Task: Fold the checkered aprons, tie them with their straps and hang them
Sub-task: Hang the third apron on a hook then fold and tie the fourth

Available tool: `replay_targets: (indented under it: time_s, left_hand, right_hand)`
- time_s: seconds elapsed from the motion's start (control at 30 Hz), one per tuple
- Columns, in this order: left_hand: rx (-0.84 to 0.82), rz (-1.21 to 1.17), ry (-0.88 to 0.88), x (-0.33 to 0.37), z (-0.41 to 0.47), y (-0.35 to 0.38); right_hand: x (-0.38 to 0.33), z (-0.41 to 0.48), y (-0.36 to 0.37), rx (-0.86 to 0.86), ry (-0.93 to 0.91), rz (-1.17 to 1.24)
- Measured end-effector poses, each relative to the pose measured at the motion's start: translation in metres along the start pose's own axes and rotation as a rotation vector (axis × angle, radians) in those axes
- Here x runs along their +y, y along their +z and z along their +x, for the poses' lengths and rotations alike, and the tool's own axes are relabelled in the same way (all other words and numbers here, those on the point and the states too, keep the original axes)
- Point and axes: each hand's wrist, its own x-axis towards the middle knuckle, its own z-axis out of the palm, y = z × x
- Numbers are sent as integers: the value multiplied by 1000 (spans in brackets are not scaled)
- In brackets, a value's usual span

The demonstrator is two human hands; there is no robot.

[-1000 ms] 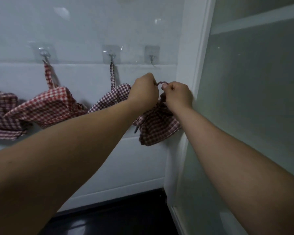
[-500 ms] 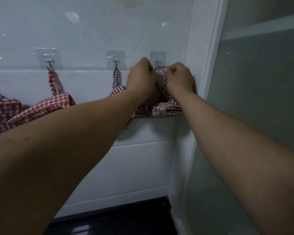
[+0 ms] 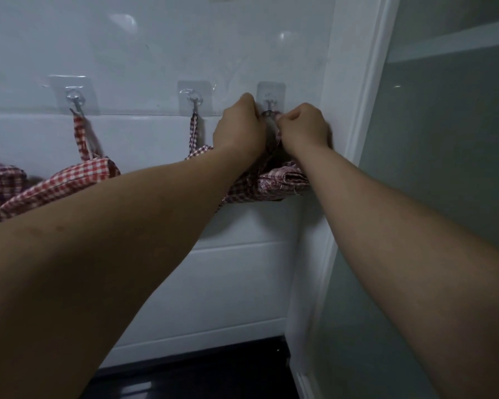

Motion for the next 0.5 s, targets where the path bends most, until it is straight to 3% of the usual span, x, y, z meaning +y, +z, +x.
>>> replay_targets:
  time_s: [0.17, 0.37, 0.5]
  left_hand:
    - [-80, 187, 52, -5, -13, 6]
    - [-25, 27, 216, 0, -41, -1]
    - [-262, -63, 287, -16, -71, -9]
  right_hand:
    - [19, -28, 7, -82, -3, -35]
    - [22, -47, 0, -114, -48, -2]
    - [26, -52, -8, -116, -10, 1]
